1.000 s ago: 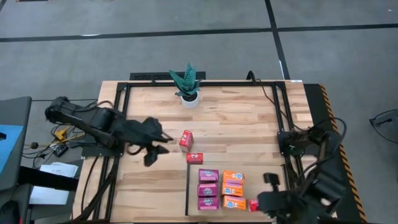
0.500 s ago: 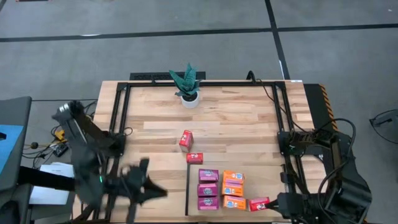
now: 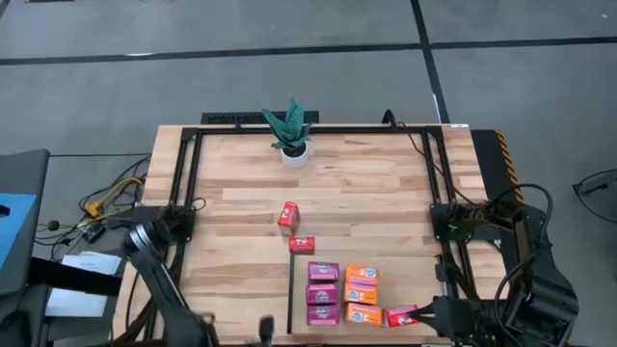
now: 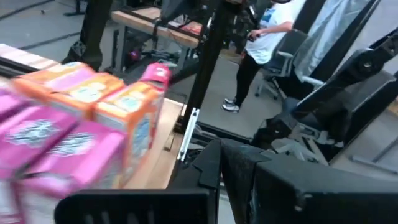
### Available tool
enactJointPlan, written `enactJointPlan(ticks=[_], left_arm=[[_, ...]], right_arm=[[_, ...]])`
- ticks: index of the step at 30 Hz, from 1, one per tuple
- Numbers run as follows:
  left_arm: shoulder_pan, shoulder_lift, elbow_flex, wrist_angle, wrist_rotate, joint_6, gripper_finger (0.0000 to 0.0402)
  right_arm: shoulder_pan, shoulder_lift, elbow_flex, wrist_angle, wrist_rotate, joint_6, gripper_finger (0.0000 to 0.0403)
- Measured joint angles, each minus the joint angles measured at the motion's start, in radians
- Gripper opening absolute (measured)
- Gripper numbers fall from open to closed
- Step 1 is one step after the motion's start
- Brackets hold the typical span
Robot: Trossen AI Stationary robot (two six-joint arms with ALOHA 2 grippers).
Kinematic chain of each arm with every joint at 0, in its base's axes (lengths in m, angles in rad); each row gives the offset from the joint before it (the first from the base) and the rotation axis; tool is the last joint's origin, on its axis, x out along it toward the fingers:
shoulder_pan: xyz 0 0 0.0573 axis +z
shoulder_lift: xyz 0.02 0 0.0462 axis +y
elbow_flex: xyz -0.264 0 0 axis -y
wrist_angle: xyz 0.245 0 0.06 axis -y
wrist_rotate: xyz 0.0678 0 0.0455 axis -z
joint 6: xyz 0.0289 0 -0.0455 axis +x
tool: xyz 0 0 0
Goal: Stack cereal on shelf
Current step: Put the red cereal box on the bottom right shelf
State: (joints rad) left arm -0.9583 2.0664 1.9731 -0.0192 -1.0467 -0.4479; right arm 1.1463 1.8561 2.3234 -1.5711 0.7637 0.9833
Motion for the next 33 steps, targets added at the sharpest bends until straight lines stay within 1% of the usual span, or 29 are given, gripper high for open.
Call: enactJointPlan(ticks=[5, 6, 7, 9, 11, 13, 15, 17, 19, 21, 26, 30, 33], left_arm=[[-0.021, 0.241, 0.383, -0.148, -0.116, 0.011, 0.0], [-0.022, 0.269, 0.387, -0.116, -0.122, 0.023, 0.0], [-0.021, 0.273, 0.336, 0.012, -0.127, 0.05, 0.0], [-0.023, 0.294, 0.264, 0.179, -0.145, 0.093, 0.0], [-0.019, 0.317, 0.246, 0.234, -0.172, 0.094, 0.0], [-0.013, 0.337, 0.247, 0.235, -0.198, 0.095, 0.0], [-0.001, 0.356, 0.247, 0.229, -0.202, 0.099, 0.0], [0.016, 0.362, 0.246, 0.196, -0.186, 0.095, 0.0], [0.038, 0.36, 0.248, 0.143, -0.142, 0.039, 0.0], [0.05, 0.358, 0.248, 0.124, -0.14, 0.02, 0.0], [0.063, 0.358, 0.248, 0.124, -0.146, 0.047, 0.0], [0.062, 0.358, 0.248, 0.124, -0.146, 0.057, 0.0], [0.062, 0.358, 0.248, 0.122, -0.146, 0.063, 0.0]], right_arm=[[0.022, 0.0, 0.0, 0.0, 0.069, -0.008, 0.0009], [0.027, 0.0, 0.0, 0.0, 0.083, -0.008, 0.0009], [0.028, 0.0, 0.0, 0.0, 0.099, -0.009, 0.0009], [0.032, 0.0, 0.0, 0.0, 0.13, -0.013, 0.0011], [0.03, 0.0, 0.0, 0.0, 0.15, -0.011, 0.0017], [0.03, 0.002, 0.0, 0.0, 0.15, 0.0, 0.0021], [0.022, 0.012, 0.0, 0.0, 0.148, 0.0, 0.0021], [0.023, 0.032, -0.002, 0.0, 0.124, -0.004, 0.0017], [0.027, 0.051, -0.005, 0.003, 0.094, -0.011, 0.0011], [0.037, 0.08, -0.005, 0.015, 0.053, -0.052, 0.0007], [0.083, 0.178, -0.006, 0.033, -0.025, -0.079, 0.0009], [0.122, 0.263, -0.006, 0.106, -0.022, -0.165, 0.0006], [0.128, 0.326, -0.006, 0.134, -0.037, -0.173, 0.0005]])
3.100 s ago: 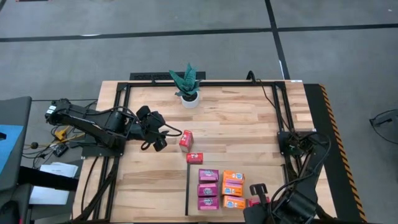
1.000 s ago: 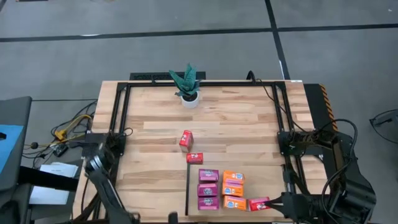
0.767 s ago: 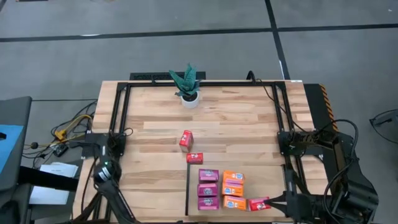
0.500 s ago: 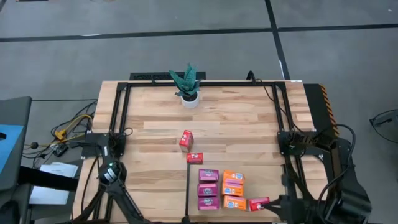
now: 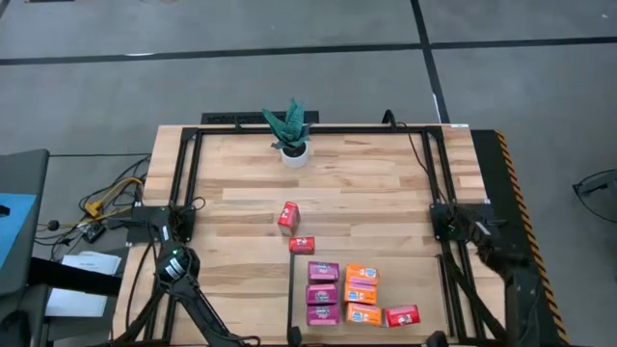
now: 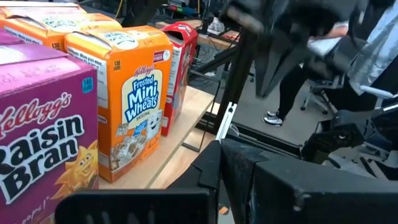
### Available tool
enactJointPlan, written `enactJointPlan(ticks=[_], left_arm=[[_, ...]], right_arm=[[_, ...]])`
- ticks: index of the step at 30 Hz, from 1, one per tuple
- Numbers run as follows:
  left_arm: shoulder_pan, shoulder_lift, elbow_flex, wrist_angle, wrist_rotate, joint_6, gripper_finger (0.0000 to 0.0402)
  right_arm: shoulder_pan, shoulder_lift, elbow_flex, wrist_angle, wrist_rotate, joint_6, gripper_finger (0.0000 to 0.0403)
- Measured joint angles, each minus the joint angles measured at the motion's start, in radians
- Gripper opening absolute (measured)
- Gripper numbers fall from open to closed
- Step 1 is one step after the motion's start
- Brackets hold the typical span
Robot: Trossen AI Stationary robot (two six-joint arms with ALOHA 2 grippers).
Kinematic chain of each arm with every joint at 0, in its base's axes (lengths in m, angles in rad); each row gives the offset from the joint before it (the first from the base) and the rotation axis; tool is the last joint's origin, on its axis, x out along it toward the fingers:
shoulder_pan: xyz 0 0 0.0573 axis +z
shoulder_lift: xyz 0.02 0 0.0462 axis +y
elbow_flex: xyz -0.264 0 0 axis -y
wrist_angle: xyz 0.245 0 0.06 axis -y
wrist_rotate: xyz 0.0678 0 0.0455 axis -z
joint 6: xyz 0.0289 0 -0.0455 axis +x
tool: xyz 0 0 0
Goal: Stack cereal on shelf
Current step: Put the red cereal box on the bottom right shelf
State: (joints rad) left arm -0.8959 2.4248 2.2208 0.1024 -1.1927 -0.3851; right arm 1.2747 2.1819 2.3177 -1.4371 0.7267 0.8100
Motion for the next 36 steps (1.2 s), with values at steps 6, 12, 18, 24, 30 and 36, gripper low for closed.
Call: enactJointPlan(ticks=[6, 12, 18, 24, 30, 36], left_arm=[[0.0, 0.0, 0.0, 0.001, 0.001, -0.026, 0.0], [0.0, 0.0, 0.0, 0.001, 0.008, -0.028, 0.0], [-0.001, 0.0, 0.0, 0.001, 0.009, -0.029, 0.0], [-0.001, 0.0, 0.0, 0.001, 0.009, -0.032, 0.0], [-0.001, 0.0, 0.0, 0.001, 0.009, -0.072, 0.0], [-0.001, 0.0, 0.0, 0.001, 0.009, -0.083, 0.0]], right_arm=[[-0.025, 0.107, 0.0, -0.002, -0.011, 0.148, 0.0005], [-0.043, 0.162, 0.0, -0.058, 0.075, 0.387, 0.0006], [-0.047, 0.162, 0.001, -0.137, 0.118, 0.528, 0.0005], [-0.047, 0.162, 0.001, -0.134, 0.163, 0.62, 0.0005], [-0.052, 0.162, 0.001, -0.134, 0.227, 0.747, 0.0007], [-0.054, 0.162, 0.001, -0.134, 0.248, 0.836, 0.0005]])
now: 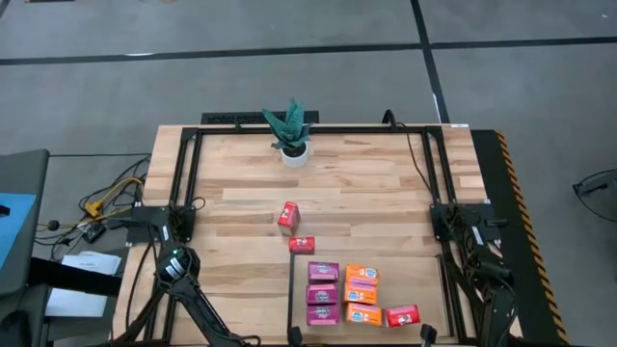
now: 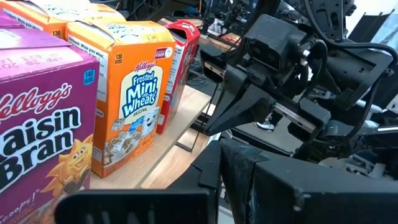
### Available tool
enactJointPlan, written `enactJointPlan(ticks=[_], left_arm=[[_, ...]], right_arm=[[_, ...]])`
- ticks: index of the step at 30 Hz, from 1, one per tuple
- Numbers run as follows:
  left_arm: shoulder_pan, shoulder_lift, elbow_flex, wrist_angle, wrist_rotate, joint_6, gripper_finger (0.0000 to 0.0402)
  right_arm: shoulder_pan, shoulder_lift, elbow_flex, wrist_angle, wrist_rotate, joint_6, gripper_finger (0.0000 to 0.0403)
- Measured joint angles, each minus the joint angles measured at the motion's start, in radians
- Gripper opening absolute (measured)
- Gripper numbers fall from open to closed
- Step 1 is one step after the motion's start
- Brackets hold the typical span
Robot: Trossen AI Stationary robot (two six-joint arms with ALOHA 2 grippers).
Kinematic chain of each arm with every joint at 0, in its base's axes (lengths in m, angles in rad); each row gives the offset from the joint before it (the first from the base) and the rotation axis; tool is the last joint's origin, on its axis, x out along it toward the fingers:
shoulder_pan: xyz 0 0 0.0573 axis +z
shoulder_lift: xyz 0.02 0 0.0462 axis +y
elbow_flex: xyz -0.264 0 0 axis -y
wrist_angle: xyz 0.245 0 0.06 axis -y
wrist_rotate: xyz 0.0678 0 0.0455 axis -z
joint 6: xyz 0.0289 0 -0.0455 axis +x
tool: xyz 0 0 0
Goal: Stack cereal on shelf
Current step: Put the red cereal box on the bottom right shelf
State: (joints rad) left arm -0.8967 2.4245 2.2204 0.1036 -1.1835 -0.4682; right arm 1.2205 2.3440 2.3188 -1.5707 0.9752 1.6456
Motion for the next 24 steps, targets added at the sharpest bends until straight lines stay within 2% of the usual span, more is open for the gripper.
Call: enactJointPlan(ticks=[10, 24], left_arm=[[0.0, 0.0, 0.0, 0.0, 0.0, -0.034, 0.0], [0.0, -0.001, 0.0, 0.0, 0.0, -0.033, 0.0]], right_arm=[[-0.013, 0.0, 0.0, 0.0, 0.027, 0.186, 0.0005], [-0.077, 0.0, 0.0, 0.0, 0.029, 0.141, 0.0005]])
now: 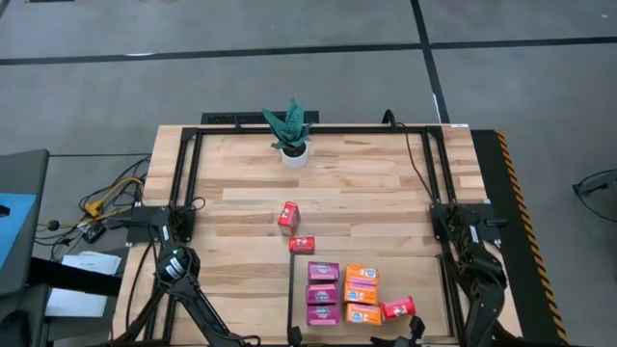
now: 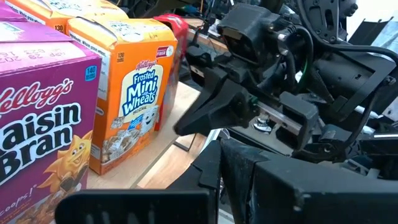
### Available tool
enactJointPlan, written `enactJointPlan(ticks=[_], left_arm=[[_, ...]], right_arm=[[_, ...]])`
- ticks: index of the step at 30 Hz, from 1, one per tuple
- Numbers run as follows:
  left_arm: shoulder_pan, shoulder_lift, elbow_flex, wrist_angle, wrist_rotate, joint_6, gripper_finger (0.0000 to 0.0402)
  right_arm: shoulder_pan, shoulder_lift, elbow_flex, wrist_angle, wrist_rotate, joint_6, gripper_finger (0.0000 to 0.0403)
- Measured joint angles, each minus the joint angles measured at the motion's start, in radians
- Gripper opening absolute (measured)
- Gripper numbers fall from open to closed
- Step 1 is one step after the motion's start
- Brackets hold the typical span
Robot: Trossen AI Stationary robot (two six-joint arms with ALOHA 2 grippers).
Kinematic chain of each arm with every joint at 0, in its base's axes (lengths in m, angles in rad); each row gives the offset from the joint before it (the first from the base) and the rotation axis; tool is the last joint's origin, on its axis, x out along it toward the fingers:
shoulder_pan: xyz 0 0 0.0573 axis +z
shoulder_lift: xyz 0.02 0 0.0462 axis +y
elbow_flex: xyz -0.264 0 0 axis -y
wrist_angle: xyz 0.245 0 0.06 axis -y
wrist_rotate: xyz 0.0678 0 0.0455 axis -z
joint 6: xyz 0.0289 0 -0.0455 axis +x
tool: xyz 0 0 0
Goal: Stack cereal on shelf
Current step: Put the red cereal box on the bottom right shelf
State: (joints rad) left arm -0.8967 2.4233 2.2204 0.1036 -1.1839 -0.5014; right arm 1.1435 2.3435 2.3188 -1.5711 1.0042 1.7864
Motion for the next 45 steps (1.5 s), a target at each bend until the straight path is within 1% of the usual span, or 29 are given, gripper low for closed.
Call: enactJointPlan(ticks=[6, 9, 12, 14, 16, 20, 23, 26, 28, 31, 34, 36, 40, 43, 45], left_arm=[[0.0, 0.0, 0.0, -0.001, 0.001, 0.007, 0.0], [-0.001, 0.0, 0.0, -0.001, 0.023, 0.01, 0.0], [-0.001, 0.0, 0.0, -0.001, 0.045, 0.01, 0.0], [-0.001, 0.0, 0.0, 0.0, 0.055, 0.01, 0.0], [-0.001, 0.0, 0.0, 0.0, 0.055, 0.01, 0.0], [-0.001, 0.0, 0.0, 0.0, 0.055, 0.016, 0.0], [0.004, 0.0, 0.0, 0.001, 0.055, 0.018, 0.0], [0.005, 0.0, 0.0, 0.005, 0.054, 0.017, 0.0], [0.006, 0.0, 0.0, 0.016, 0.054, 0.021, 0.0], [0.007, 0.0, 0.0, 0.023, 0.053, 0.02, 0.0], [0.007, 0.0, 0.0, 0.023, 0.053, 0.013, 0.0], [0.007, 0.0, 0.0, 0.023, 0.053, 0.01, 0.0], [0.008, 0.0, 0.0, 0.023, 0.053, 0.008, 0.0], [0.013, 0.0, 0.0, 0.023, 0.052, 0.007, 0.0], [0.018, 0.0, 0.0, 0.023, 0.052, -0.003, 0.0]], right_arm=[[-0.017, 0.0, 0.0, 0.0, 0.0, -0.032, 0.0005], [-0.011, -0.001, 0.001, 0.0, -0.003, -0.033, 0.0005], [0.014, -0.005, 0.037, 0.004, -0.064, -0.037, 0.0007], [0.048, -0.049, 0.027, 0.038, -0.107, -0.058, 0.0006], [0.089, -0.109, 0.035, 0.051, -0.112, -0.089, 0.0005], [0.164, -0.268, 0.032, -0.006, 0.006, -0.106, 0.0006], [0.161, -0.355, 0.032, 0.001, 0.072, -0.26, 0.0005], [0.104, -0.416, 0.024, 0.004, 0.076, -0.419, 0.0005], [0.065, -0.451, -0.011, -0.001, 0.07, -0.494, 0.0005], [0.016, -0.521, -0.115, 0.001, 0.046, -0.538, 0.0005], [0.012, -0.62, -0.28, 0.001, 0.005, -0.497, 0.0005], [0.036, -0.688, -0.418, 0.0, 0.0, -0.39, 0.0005], [0.129, -0.8, -0.679, 0.0, 0.029, -0.096, 0.0005], [0.175, -0.833, -0.826, 0.012, 0.032, 0.072, 0.0005], [0.187, -0.835, -0.898, 0.041, 0.037, 0.133, 0.0005]])
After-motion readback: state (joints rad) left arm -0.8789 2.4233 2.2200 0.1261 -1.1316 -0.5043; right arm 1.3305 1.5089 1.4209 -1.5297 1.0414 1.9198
